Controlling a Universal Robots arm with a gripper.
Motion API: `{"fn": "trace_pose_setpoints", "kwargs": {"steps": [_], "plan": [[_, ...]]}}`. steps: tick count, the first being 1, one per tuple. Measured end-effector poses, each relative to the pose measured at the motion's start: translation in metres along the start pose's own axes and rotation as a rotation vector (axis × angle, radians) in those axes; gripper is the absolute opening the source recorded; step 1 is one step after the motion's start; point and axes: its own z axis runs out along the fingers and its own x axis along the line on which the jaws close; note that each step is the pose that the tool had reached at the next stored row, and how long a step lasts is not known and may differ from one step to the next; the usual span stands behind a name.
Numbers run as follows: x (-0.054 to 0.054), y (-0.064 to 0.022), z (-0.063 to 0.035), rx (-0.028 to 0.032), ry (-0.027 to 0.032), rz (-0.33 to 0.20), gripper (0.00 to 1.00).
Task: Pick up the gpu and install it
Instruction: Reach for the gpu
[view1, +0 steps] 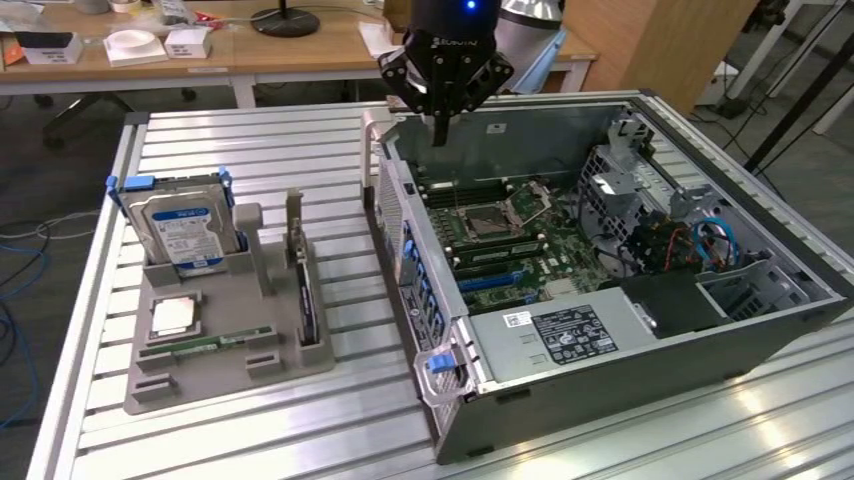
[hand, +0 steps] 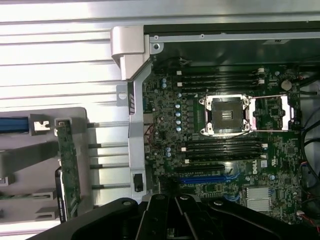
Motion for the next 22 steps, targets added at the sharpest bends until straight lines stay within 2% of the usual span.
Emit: {"fn": "trace_pose_setpoints", "kwargs": {"steps": [22], "plan": [[0.025,-0.0019,-0.0007,0.0,0.0,0.0,0.11]]}}
